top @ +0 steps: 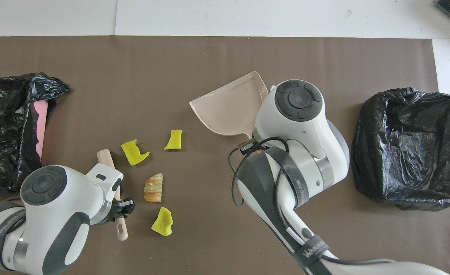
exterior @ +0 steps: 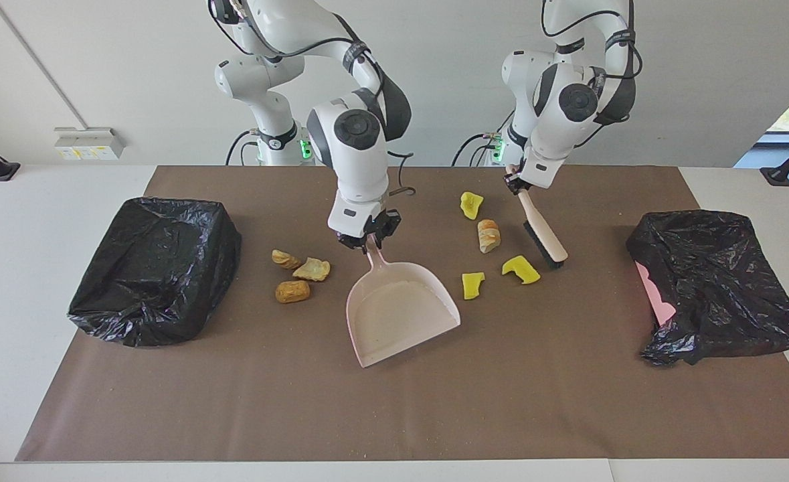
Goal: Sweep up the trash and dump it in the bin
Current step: 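Carry the dustpan toward the sponge pieces while the left gripper positions the brush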
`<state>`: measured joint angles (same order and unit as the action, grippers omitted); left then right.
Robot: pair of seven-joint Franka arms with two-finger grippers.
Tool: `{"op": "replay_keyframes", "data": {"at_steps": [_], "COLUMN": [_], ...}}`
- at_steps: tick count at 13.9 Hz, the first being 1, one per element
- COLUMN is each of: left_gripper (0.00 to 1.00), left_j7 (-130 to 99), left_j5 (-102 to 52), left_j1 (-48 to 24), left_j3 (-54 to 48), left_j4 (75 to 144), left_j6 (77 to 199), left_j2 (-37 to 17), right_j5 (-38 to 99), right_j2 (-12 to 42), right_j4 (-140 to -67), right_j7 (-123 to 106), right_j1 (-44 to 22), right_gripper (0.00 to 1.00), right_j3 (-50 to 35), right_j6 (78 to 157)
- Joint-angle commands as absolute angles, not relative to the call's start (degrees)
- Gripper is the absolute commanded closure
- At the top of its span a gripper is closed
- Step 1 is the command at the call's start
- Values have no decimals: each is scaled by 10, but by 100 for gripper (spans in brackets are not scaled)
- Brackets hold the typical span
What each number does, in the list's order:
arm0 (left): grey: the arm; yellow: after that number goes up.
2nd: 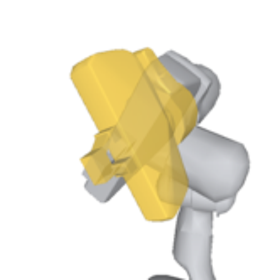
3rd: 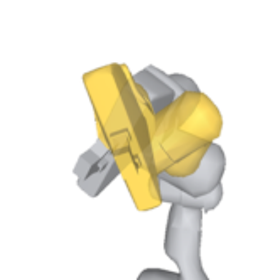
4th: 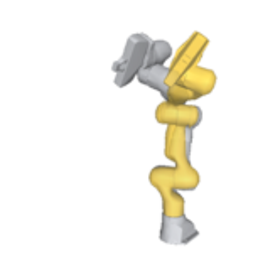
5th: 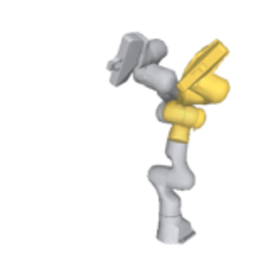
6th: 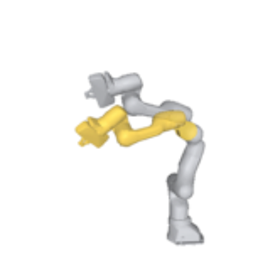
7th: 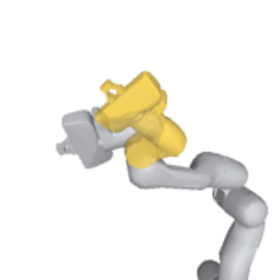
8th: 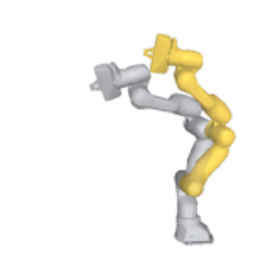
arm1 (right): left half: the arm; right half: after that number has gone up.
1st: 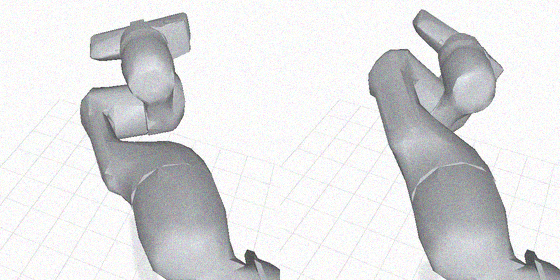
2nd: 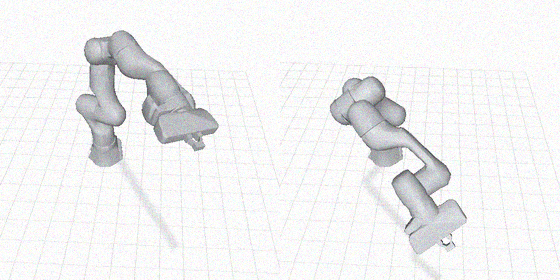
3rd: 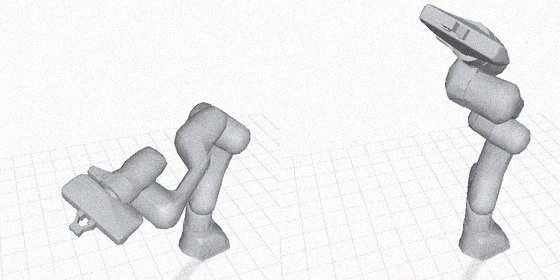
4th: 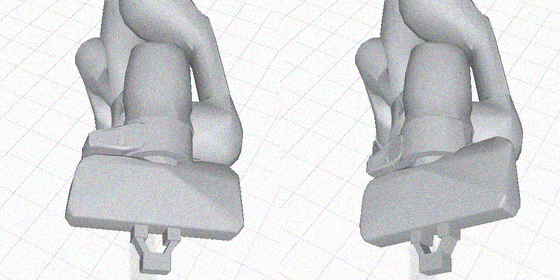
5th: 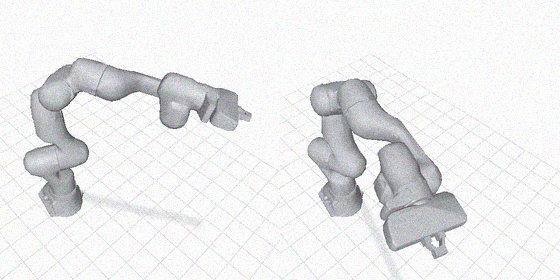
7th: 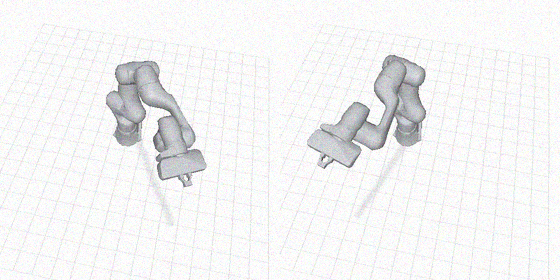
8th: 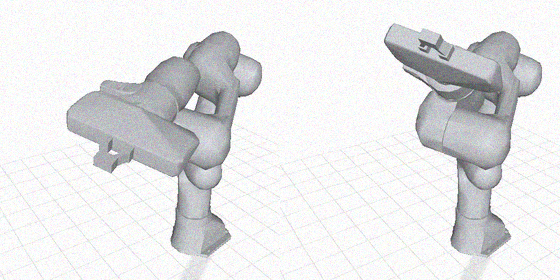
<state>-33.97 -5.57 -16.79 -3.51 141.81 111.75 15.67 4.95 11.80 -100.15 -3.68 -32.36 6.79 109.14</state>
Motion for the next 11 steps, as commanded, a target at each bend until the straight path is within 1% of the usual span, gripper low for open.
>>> {"op": "replay_keyframes", "data": {"at_steps": [1, 2, 5, 7, 10, 11], "left_gripper": [100, 100, 100, 100, 100, 100], "left_j7": [-333, -326, -324, -323, -309, -303], "left_j5": [-48, -48, -49, -55, -57, -57], "left_j1": [-175, -189, -248, -271, -278, -273], "left_j3": [-40, -40, -40, -41, -40, -39], "left_j4": [1425, 1425, 1425, 1417, 1409, 1408], "left_j6": [1146, 1155, 1167, 1180, 1184, 1180], "left_j2": [150, 139, 121, 117, 108, 108], "right_j5": [25, -4, -11, -18, -60, -61], "right_j2": [11, -3, -28, -43, -34, -34], "right_j4": [-1114, -1131, -1185, -1215, -1239, -1245], "right_j7": [-124, -153, -359, -366, -346, -343], "right_j1": [-325, -330, -328, -331, -363, -362], "right_gripper": [100, 100, 100, 100, 100, 100], "right_j3": [63, 59, 61, 61, 59, 59], "right_j6": [1081, 1078, 1086, 1085, 1106, 1114]}}
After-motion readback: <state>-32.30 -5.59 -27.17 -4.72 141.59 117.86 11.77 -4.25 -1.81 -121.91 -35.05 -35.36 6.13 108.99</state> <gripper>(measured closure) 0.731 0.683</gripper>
